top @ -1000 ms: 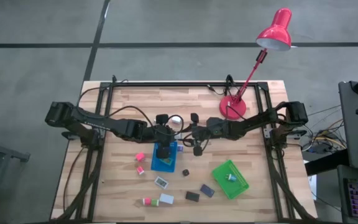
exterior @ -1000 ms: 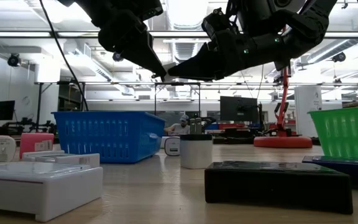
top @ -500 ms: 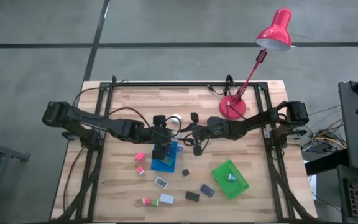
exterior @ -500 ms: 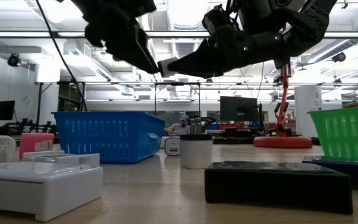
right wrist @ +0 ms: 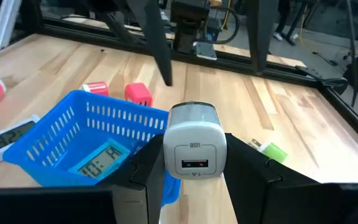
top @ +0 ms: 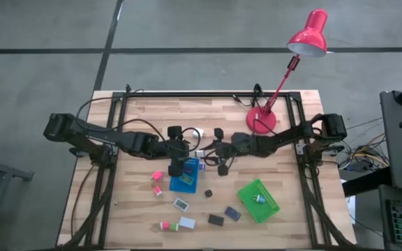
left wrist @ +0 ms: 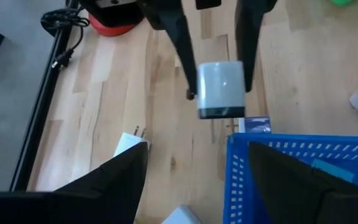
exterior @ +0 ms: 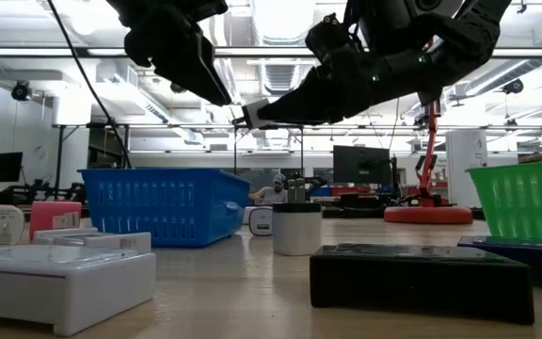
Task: Pick & Place Office items
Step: Put the top white black charger adapter into the green bin
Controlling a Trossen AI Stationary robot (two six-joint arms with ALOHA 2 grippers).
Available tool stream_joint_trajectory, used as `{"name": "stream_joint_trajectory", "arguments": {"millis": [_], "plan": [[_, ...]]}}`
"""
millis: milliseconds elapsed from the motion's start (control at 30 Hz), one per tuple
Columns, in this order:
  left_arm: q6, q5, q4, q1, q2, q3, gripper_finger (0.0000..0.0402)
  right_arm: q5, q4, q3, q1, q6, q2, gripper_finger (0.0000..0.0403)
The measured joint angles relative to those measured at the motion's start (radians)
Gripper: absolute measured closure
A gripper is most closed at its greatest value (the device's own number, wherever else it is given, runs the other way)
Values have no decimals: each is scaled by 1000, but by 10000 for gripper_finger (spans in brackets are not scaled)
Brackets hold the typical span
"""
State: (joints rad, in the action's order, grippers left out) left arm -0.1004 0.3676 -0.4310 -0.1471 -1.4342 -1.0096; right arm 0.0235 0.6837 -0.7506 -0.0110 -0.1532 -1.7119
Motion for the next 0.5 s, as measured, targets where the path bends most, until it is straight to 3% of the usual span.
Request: {"name": "stream_joint_trajectory", "arguments": {"millis": [333,500], "plan": [[-7,0,1,-1,9,0,122,-78,-69,3,-53,-2,6,278],[-24,1,43,-4,77,35,122,-79,-71,25,-76,-7,49,278]]}}
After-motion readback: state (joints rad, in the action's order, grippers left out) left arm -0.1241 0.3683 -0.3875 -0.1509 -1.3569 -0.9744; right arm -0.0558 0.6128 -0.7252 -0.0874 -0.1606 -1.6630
